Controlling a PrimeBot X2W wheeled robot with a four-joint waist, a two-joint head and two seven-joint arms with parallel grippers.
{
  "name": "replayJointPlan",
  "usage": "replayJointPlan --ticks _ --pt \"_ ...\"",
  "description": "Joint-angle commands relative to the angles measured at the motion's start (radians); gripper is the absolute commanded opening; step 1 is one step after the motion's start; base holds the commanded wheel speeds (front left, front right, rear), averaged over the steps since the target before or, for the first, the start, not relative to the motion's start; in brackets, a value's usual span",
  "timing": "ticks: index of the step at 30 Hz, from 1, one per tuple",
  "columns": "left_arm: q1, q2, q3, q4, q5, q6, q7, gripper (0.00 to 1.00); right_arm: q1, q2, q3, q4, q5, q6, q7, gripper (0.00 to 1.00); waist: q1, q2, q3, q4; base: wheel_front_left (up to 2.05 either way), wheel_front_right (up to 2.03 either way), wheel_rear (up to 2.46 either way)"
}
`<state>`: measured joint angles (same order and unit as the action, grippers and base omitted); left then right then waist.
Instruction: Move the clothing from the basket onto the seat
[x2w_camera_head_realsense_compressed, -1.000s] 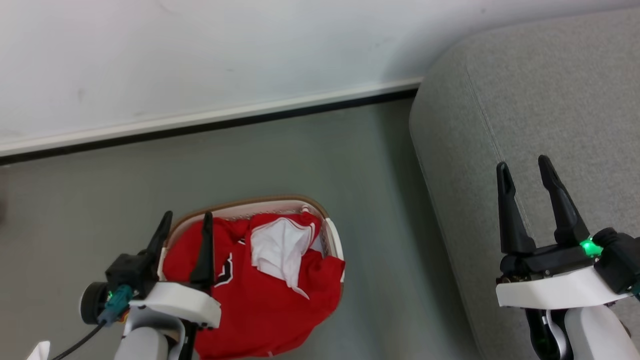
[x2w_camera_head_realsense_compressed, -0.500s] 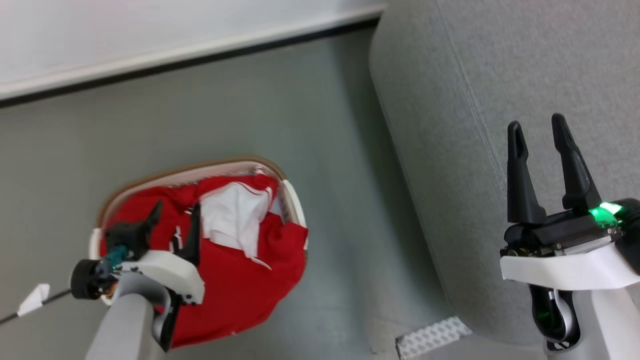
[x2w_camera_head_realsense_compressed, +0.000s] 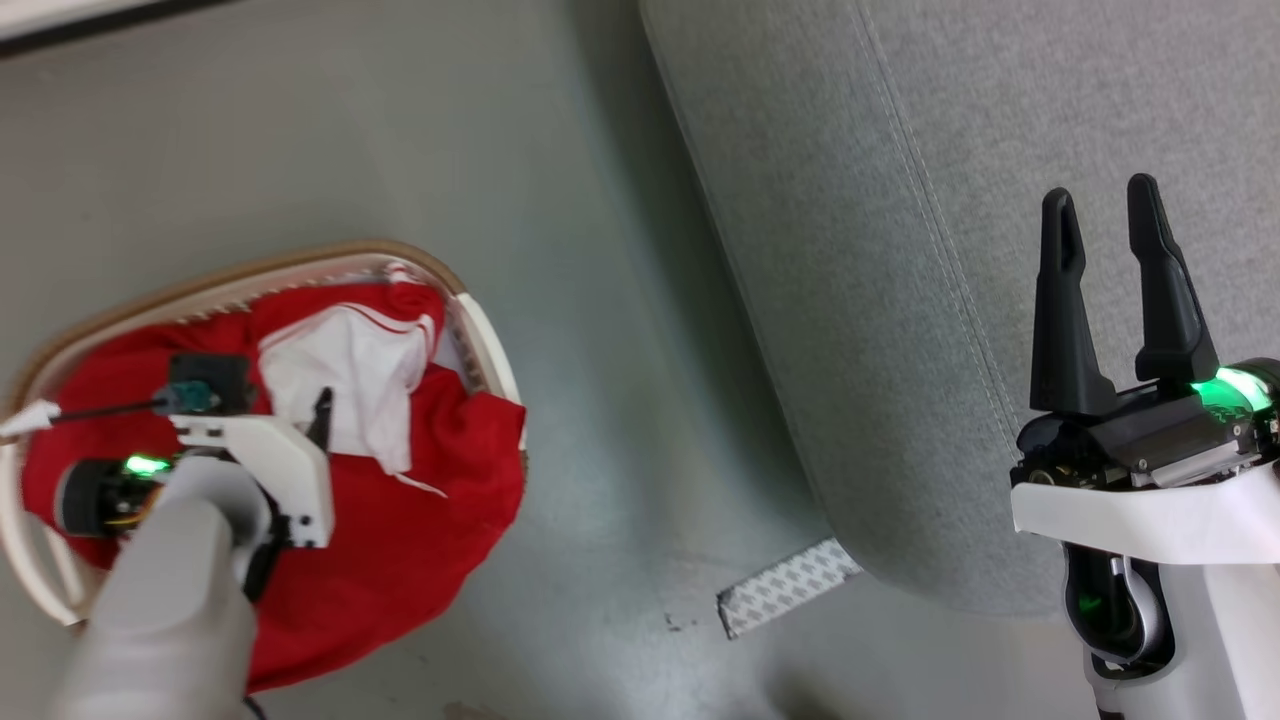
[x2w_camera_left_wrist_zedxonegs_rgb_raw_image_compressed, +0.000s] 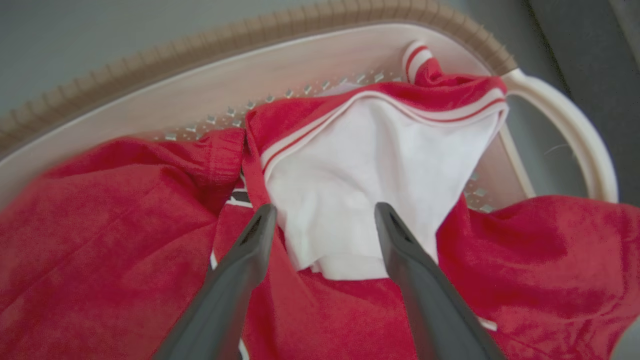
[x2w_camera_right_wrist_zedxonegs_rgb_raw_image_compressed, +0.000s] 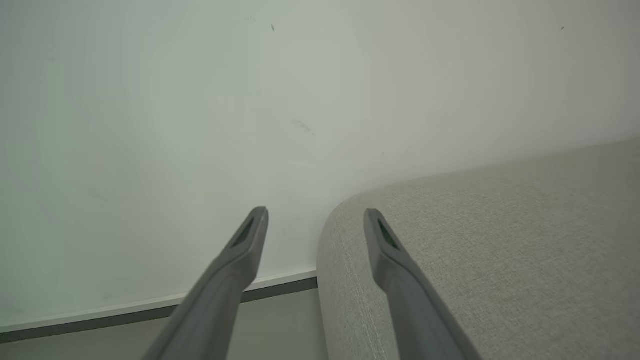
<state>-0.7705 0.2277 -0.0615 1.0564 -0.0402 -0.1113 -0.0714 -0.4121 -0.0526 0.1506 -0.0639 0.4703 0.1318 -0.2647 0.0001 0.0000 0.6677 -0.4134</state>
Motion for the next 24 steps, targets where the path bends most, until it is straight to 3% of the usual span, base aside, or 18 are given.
replayJointPlan --ticks 1,8,16,17,18,20,24 --pt "-0.017 0.025 -0.001 0.022 0.017 0.004 0.018 1.00 -0.019 0.003 0.002 -0.004 0.011 -0.002 0.000 1.00 -0.0001 0.0000 0.040 -0.033 0.00 0.00 0.00" --pt "-0.085 0.070 -0.004 0.125 0.013 0.037 0.077 1.00 -0.020 0.003 0.010 -0.009 0.050 -0.002 0.000 1.00 -0.0001 0.0000 0.101 -0.074 0.00 0.00 0.00" --pt "-0.107 0.074 -0.038 0.188 0.020 0.016 0.112 1.00 -0.024 0.003 0.019 -0.005 0.068 -0.002 0.000 1.00 -0.0001 0.0000 0.134 -0.095 0.00 0.00 0.00" --pt "-0.108 0.076 -0.041 0.192 0.019 0.016 0.113 0.92 -0.025 0.003 0.020 -0.005 0.070 -0.002 0.000 1.00 -0.0001 0.0000 0.136 -0.096 0.00 0.00 0.00" --pt "-0.111 0.078 -0.045 0.195 0.021 0.016 0.115 0.48 -0.027 0.003 0.021 -0.004 0.069 -0.002 0.000 1.00 -0.0001 0.0000 0.138 -0.097 0.00 0.00 0.00" --pt "-0.117 0.080 -0.050 0.199 0.019 0.014 0.111 0.00 -0.030 0.003 0.021 -0.001 0.068 -0.002 0.000 1.00 -0.0001 0.0000 0.139 -0.097 0.00 0.00 0.00" --pt "-0.122 0.073 -0.057 0.206 0.007 0.010 0.084 0.00 -0.032 0.003 0.014 0.009 0.055 -0.002 0.000 1.00 -0.0001 0.0000 0.126 -0.085 0.00 0.00 0.00"
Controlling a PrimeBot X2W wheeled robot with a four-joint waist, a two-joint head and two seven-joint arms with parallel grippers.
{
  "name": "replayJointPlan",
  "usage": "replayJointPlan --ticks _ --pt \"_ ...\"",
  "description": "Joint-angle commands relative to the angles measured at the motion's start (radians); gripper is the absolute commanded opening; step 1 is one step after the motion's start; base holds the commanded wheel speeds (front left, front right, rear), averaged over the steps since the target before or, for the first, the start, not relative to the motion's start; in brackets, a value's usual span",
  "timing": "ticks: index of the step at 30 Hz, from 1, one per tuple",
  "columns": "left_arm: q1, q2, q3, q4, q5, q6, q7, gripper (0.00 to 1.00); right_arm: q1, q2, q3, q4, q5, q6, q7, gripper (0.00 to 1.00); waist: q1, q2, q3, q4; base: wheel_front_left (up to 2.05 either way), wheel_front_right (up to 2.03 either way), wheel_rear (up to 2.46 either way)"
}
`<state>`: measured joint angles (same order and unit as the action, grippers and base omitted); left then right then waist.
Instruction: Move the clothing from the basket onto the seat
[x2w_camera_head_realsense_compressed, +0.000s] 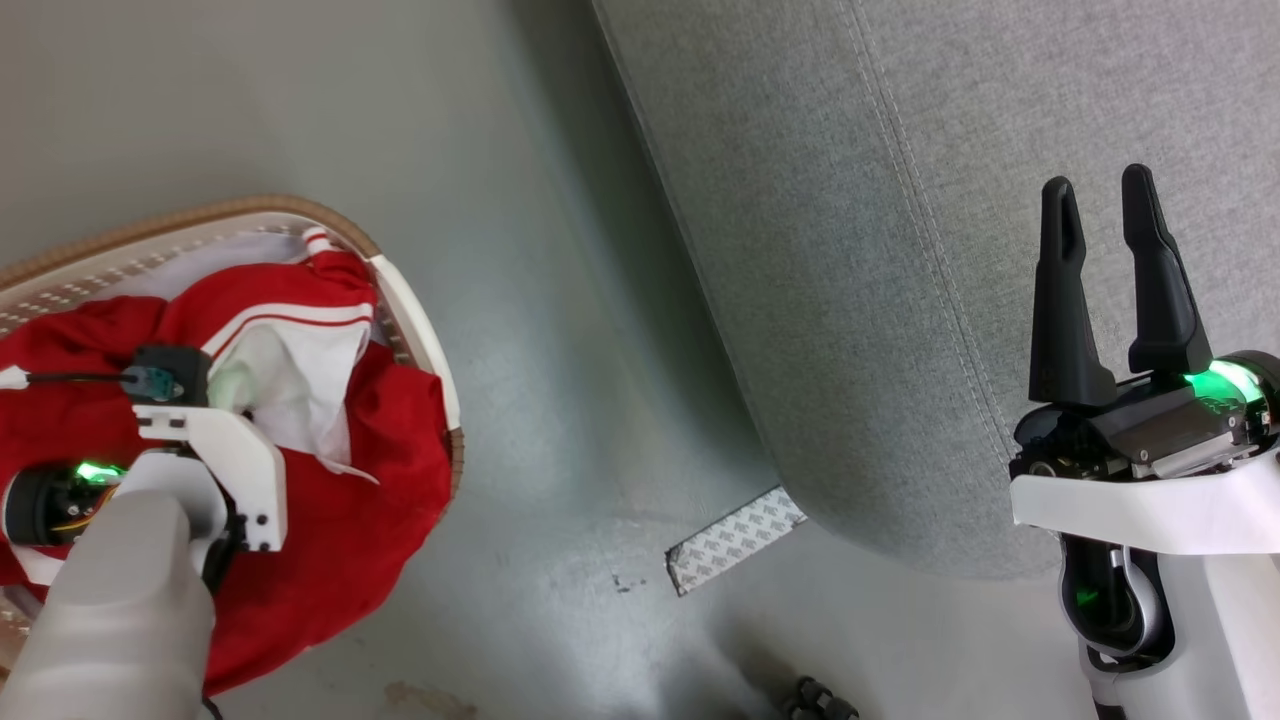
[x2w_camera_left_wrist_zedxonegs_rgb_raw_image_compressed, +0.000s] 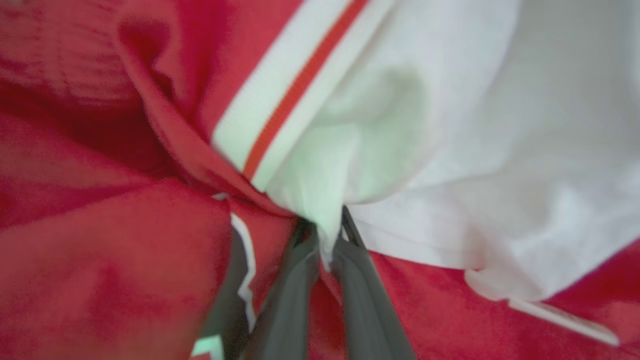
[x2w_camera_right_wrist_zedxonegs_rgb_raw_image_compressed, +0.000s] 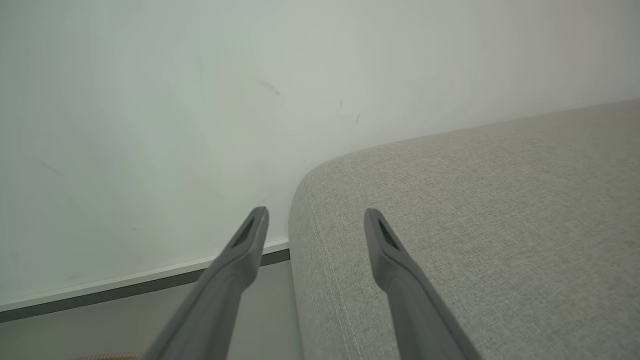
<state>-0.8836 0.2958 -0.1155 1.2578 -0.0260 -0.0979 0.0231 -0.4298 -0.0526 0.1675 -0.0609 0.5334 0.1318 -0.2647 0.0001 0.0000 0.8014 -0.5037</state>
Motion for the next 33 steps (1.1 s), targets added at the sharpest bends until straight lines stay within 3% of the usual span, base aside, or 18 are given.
replayJointPlan --ticks 1,21,33 --pt "-0.007 0.000 -0.004 0.005 -0.011 -0.004 -0.017 0.00 -0.015 0.003 -0.005 0.007 -0.011 -0.002 0.000 1.00 -0.0001 0.0000 -0.015 0.011 0.00 0.00 0.00" --pt "0.108 -0.173 -0.032 -0.027 -0.108 -0.032 -0.275 0.00 0.061 0.001 -0.055 0.059 -0.155 -0.002 0.000 1.00 -0.0001 0.0000 -0.393 0.217 0.00 0.00 0.00" --pt "0.243 -0.215 -0.118 -0.347 -0.201 -0.032 -0.288 0.00 0.138 -0.052 -0.040 0.109 -0.139 -0.002 0.000 1.00 -0.0001 0.0000 -0.580 0.354 0.00 0.00 0.00"
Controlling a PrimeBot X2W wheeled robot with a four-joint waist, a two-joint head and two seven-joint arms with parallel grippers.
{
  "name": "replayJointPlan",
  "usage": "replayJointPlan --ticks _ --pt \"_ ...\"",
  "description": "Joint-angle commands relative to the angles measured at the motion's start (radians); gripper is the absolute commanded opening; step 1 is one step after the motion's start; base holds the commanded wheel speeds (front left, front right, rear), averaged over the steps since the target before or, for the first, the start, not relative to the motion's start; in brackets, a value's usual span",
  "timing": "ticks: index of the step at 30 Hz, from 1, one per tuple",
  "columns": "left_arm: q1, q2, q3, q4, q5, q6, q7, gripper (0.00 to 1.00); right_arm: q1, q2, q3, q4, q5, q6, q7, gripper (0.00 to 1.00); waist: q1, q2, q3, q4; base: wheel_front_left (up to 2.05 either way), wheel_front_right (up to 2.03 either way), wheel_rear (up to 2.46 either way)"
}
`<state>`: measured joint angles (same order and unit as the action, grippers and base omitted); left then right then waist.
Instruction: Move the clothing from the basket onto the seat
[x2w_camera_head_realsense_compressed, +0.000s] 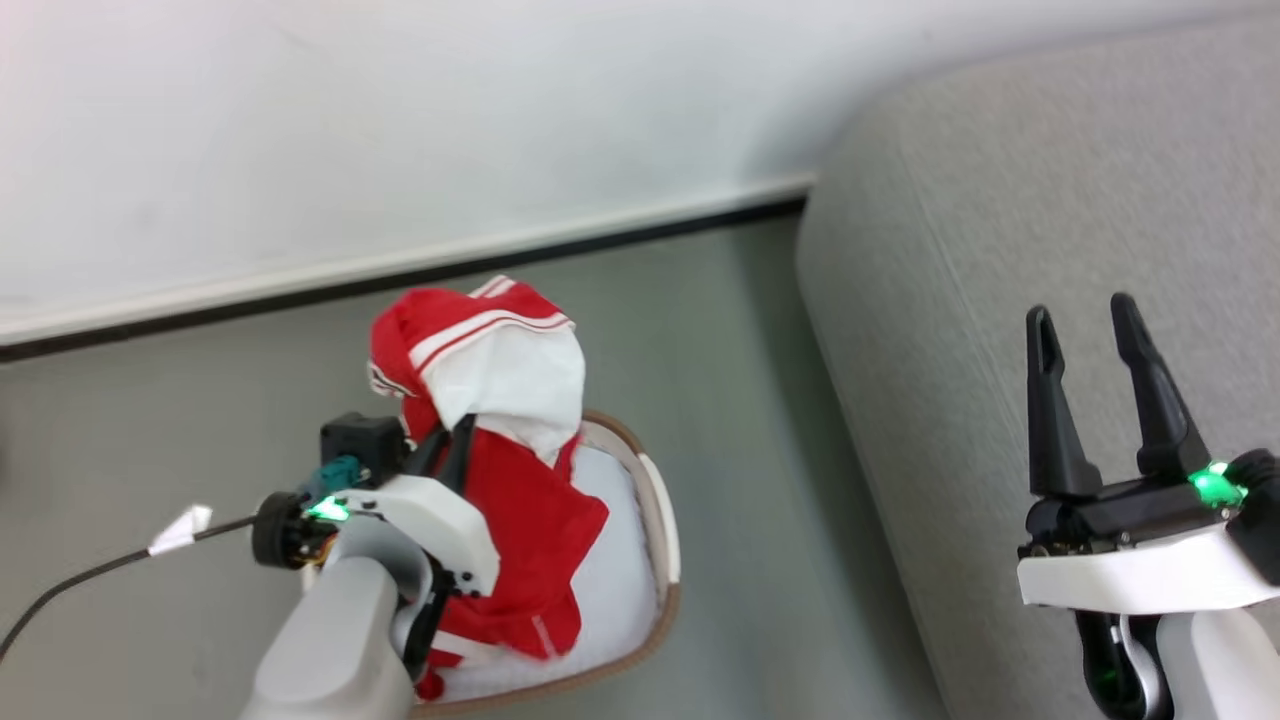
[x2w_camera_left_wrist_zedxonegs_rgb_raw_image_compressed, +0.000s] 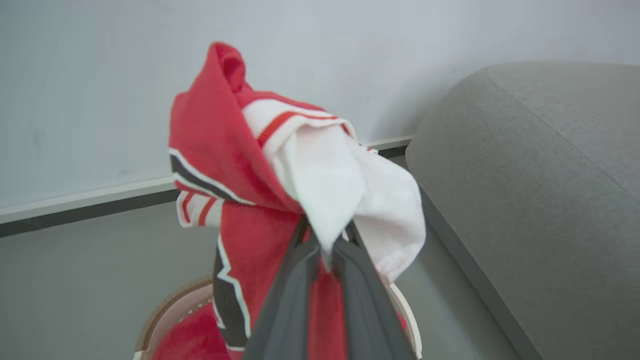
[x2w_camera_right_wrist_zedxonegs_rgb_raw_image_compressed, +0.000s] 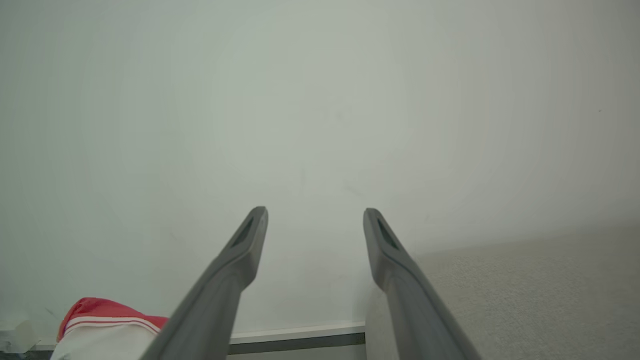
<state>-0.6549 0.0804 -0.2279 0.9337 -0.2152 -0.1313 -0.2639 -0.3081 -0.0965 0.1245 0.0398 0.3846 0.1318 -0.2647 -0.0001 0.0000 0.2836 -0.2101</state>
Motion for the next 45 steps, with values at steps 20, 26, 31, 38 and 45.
replayJointPlan --ticks 20,26,31,38,45 --pt "0.121 0.037 -0.104 -0.490 -0.082 0.002 0.004 0.00 0.111 -0.021 0.058 0.061 0.039 -0.002 0.001 1.00 0.0001 0.0000 -0.231 0.149 0.00 0.00 0.00" --pt "0.151 0.046 -0.116 -0.576 -0.083 0.013 0.040 0.00 0.120 -0.031 0.095 0.071 0.051 -0.002 0.001 1.00 0.0001 0.0000 -0.244 0.149 0.00 0.00 0.00" --pt "0.169 0.050 -0.121 -0.621 -0.091 0.020 0.059 0.00 0.111 -0.041 0.125 0.074 0.062 -0.002 0.001 1.00 0.0001 0.0000 -0.242 0.147 0.00 0.00 0.00" --pt "0.176 0.046 -0.149 -0.652 -0.076 0.023 0.066 0.00 0.074 -0.050 0.252 0.108 0.081 -0.002 0.001 1.00 0.0001 0.0000 -0.237 0.161 0.00 0.00 0.00" --pt "0.174 0.025 -0.203 -0.665 -0.075 0.017 0.060 0.00 -0.022 -0.085 0.459 0.208 0.149 -0.002 0.001 1.00 0.0001 0.0000 -0.234 0.212 0.00 0.00 0.00"
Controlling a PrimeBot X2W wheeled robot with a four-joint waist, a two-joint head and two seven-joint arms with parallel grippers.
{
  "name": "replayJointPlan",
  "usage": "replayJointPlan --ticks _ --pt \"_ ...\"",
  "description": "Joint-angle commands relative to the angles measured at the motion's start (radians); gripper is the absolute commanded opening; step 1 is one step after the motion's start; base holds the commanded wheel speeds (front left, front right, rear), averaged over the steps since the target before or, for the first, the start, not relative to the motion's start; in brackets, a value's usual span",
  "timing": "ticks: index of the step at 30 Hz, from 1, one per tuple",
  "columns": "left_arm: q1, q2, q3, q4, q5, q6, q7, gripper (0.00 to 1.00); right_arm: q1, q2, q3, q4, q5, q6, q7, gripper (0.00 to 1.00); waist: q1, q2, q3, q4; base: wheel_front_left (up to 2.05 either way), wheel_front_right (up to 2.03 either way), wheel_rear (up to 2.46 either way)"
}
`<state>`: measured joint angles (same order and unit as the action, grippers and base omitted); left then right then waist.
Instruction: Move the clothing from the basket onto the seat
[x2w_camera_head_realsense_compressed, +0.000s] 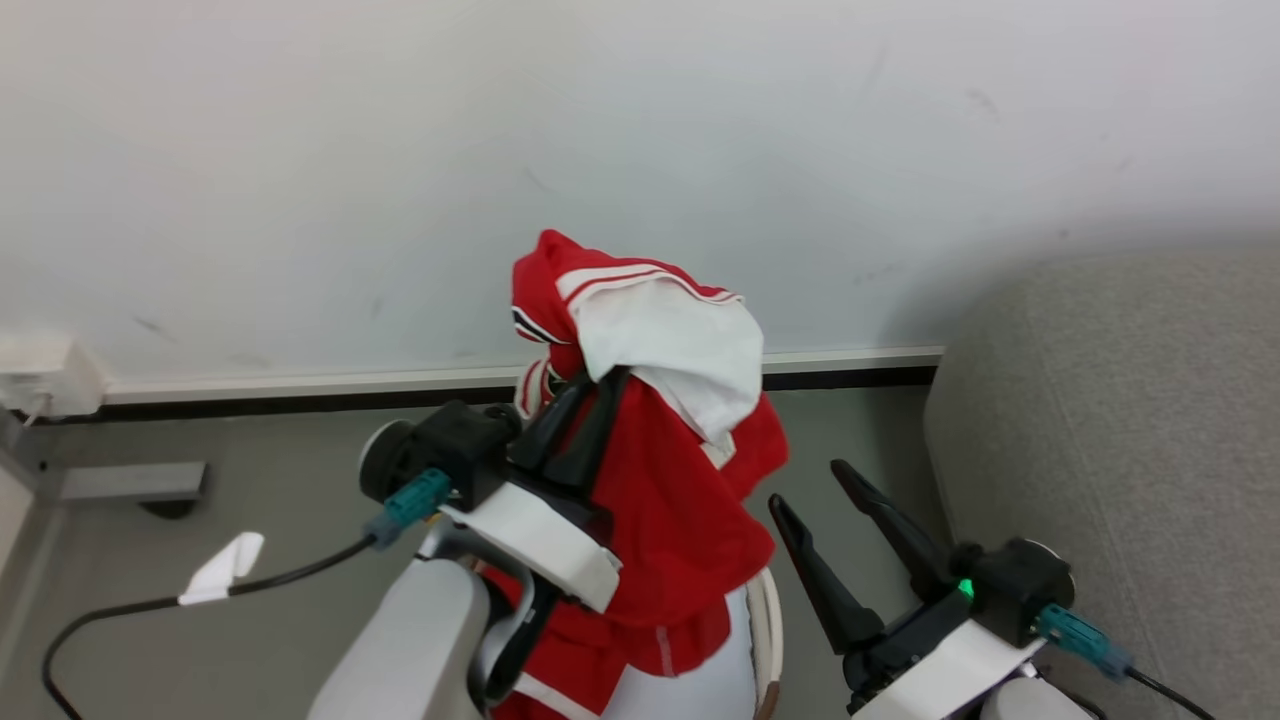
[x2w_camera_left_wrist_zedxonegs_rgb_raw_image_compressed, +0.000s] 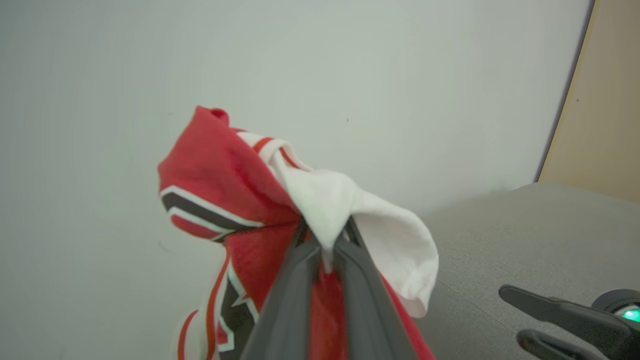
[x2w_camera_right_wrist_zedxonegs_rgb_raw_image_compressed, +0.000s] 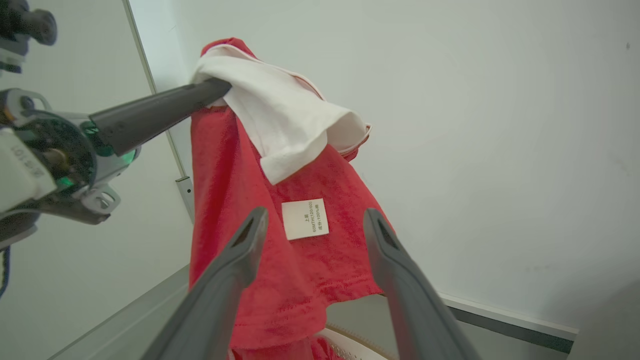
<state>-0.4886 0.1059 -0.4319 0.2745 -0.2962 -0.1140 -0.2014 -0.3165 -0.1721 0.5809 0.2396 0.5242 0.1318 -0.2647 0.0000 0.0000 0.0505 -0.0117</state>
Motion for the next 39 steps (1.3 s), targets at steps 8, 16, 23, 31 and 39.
replayJointPlan --ticks 8,16,23,31,39 --pt "0.010 -0.023 -0.107 -0.005 -0.018 -0.012 -0.013 0.00 -0.143 -0.032 0.221 0.154 0.152 -0.002 0.001 1.00 0.0000 0.0000 -0.017 0.103 0.00 0.00 0.00" --pt "0.021 -0.038 -0.225 -0.013 -0.062 -0.016 -0.008 0.00 -0.229 -0.038 0.419 0.297 0.298 -0.002 0.001 1.00 0.0000 0.0000 -0.040 0.184 0.00 0.00 0.00" --pt "0.022 -0.042 -0.299 -0.026 -0.107 -0.017 0.003 0.00 -0.280 -0.007 0.460 0.377 0.353 -0.002 0.001 0.62 0.0000 0.0000 -0.050 0.230 0.00 0.00 0.00" --pt "0.014 -0.030 -0.288 -0.004 -0.134 0.000 -0.002 0.00 -0.274 0.005 0.426 0.387 0.339 -0.002 0.000 0.00 0.0000 0.0000 -0.049 0.239 0.00 0.00 0.00" --pt "0.015 -0.014 -0.249 0.040 -0.146 0.033 -0.015 0.00 -0.213 -0.006 0.336 0.317 0.304 -0.002 0.000 0.00 0.0000 0.0000 -0.044 0.209 0.00 0.00 0.00"
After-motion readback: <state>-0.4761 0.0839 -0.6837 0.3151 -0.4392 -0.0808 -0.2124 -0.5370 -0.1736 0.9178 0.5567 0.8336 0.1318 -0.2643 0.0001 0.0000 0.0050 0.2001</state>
